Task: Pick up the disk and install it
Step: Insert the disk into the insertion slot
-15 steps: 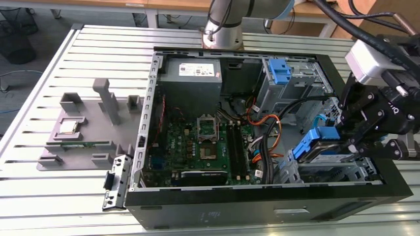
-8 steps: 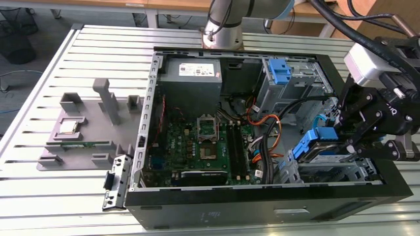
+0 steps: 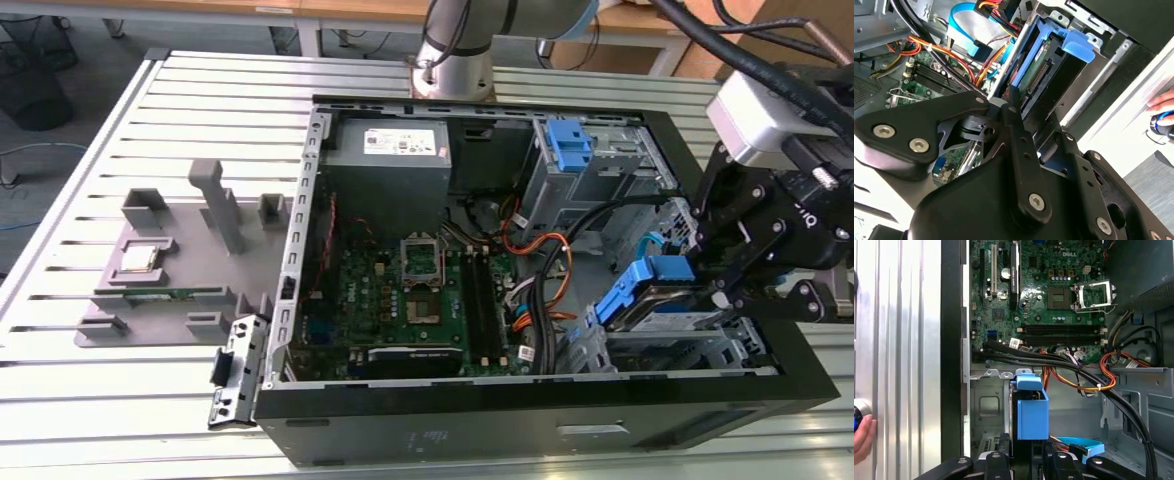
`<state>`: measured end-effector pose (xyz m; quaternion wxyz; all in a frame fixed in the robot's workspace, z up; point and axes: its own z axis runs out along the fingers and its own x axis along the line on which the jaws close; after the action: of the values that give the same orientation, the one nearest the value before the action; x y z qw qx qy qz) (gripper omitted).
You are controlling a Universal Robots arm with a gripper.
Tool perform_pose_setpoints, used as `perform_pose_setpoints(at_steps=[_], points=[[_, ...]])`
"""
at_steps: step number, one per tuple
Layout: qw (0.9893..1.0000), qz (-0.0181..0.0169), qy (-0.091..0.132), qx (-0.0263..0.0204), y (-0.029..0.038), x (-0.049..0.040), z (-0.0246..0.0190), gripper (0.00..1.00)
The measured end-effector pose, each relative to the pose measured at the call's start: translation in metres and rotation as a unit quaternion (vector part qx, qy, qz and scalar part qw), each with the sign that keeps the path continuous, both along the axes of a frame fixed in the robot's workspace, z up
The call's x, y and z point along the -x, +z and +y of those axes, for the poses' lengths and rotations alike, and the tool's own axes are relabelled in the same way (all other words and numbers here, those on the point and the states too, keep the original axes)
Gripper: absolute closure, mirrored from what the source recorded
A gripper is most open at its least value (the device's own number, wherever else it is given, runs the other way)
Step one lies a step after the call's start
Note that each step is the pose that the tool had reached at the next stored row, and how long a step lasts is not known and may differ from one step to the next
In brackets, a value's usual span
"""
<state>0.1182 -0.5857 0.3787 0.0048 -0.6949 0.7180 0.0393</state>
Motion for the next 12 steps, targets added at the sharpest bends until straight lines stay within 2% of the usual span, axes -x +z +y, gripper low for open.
perform_pose_setpoints(at_steps=[6, 7, 8, 10, 11, 12], points=[[1.0, 0.0, 0.0, -0.0002, 0.0005, 0.0, 0.0, 0.65], [1.0, 0.0, 0.0, -0.0001, 0.0006, 0.0, 0.0, 0.64], [1.0, 0.0, 0.0, -0.0001, 0.0006, 0.0, 0.0, 0.58], [1.0, 0.0, 0.0, -0.0003, 0.0005, 0.0, 0.0, 0.58], [1.0, 0.0, 0.0, -0.0003, 0.0005, 0.0, 0.0, 0.52], [1.0, 0.0, 0.0, -0.0003, 0.0005, 0.0, 0.0, 0.52]])
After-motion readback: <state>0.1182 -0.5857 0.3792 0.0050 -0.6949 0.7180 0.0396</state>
